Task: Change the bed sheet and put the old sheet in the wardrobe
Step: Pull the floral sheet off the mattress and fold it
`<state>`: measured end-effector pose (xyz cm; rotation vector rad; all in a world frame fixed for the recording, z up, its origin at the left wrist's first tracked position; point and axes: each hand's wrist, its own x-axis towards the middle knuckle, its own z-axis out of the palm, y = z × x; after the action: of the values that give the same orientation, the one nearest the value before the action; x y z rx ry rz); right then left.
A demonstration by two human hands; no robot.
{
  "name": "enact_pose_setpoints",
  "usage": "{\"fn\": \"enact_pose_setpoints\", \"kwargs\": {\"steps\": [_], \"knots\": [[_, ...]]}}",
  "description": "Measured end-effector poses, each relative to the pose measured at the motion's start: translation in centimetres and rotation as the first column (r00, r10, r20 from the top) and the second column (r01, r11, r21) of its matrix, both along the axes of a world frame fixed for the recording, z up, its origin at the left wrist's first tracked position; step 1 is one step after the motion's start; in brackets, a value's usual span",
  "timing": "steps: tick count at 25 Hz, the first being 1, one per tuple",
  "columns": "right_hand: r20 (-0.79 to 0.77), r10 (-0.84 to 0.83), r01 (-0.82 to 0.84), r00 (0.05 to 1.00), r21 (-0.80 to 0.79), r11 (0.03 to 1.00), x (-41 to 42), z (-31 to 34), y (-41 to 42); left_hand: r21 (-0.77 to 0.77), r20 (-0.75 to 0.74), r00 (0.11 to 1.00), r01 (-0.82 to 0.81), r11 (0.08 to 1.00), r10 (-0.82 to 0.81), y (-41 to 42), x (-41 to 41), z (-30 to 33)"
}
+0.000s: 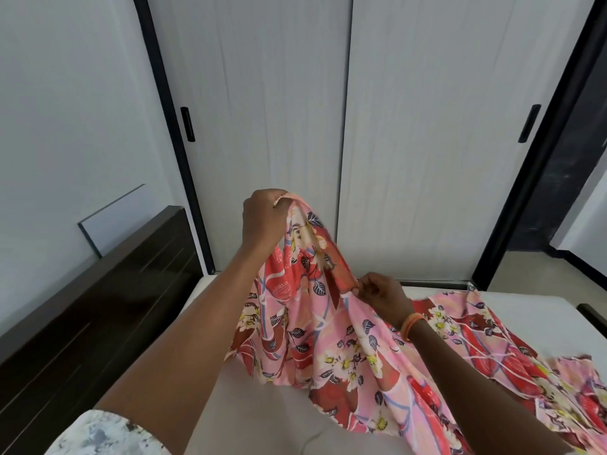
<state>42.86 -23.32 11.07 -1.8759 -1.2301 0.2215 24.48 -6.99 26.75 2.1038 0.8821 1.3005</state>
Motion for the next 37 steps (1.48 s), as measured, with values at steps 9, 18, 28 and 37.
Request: {"fn": "enact_pose_setpoints", "kwargs": {"steps": [9,18,28,37], "knots": [[-0.101,-0.273,0.287,0.957,0.161,0.944,0.5,8.4,3.3,-0.229,-0.721,0.683,-0.074,0.971,-0.118,0.8,-0.4,-2.9],[0.290,0.089,-0.126,0.953,0.114,0.985,-0.4,14.3,2.8,0.005,-0.261,0.915,0.321,0.947,-0.309,-2.3,3.7,-1.5],[0.313,-0.479,0.521,0.820,-0.062,0.851,4.6,2.0,-2.9,-0.008,-0.099,0.981,0.166,0.986,-0.166,-2.0,5.4,-1.3],[0.068,-0.169,0.173,0.983,-0.062,0.983,6.5,1.1,-5.0,-0.120,-0.042,0.999,0.018,0.993,-0.023,-0.4,5.3,-1.4]]}}
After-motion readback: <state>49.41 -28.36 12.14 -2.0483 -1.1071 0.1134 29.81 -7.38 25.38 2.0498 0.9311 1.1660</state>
